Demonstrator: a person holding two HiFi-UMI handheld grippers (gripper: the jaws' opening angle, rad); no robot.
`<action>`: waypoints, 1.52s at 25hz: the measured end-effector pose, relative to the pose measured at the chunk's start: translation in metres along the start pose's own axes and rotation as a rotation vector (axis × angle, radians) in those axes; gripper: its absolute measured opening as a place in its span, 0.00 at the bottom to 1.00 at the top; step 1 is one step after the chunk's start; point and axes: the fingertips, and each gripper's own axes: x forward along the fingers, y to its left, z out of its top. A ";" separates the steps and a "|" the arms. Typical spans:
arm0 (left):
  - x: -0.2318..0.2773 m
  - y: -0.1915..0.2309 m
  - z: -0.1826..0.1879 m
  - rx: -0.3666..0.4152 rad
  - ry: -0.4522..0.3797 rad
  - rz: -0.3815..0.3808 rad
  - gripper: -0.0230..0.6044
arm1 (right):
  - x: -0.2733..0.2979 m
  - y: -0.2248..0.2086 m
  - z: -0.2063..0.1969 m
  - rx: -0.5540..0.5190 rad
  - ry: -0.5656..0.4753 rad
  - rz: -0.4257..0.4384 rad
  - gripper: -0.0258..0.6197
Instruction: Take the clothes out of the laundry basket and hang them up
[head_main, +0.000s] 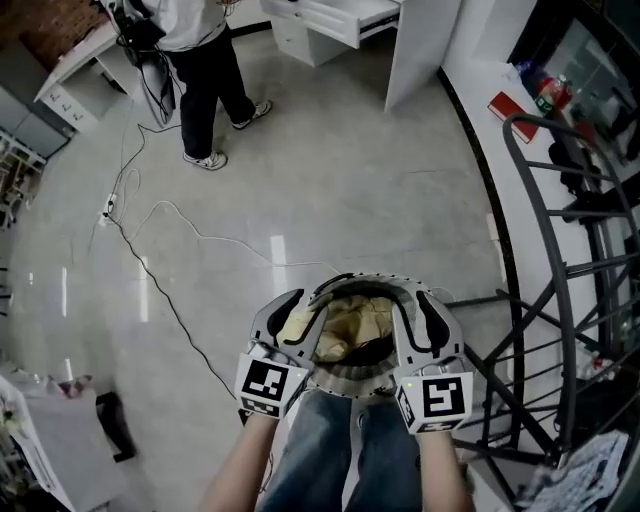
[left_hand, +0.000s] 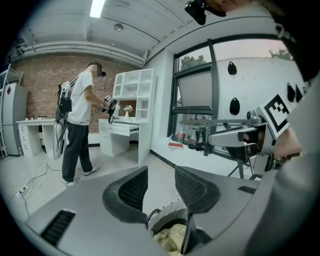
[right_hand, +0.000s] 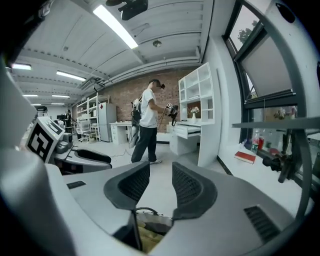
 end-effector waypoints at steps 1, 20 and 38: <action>0.002 0.004 -0.019 -0.009 0.011 0.011 0.31 | 0.008 0.004 -0.015 0.001 0.010 0.009 0.26; 0.026 0.013 -0.304 -0.082 0.472 0.042 0.32 | 0.066 0.050 -0.178 -0.009 0.219 0.126 0.26; 0.032 0.022 -0.367 -0.059 0.729 0.117 0.26 | 0.067 0.052 -0.198 -0.023 0.278 0.146 0.26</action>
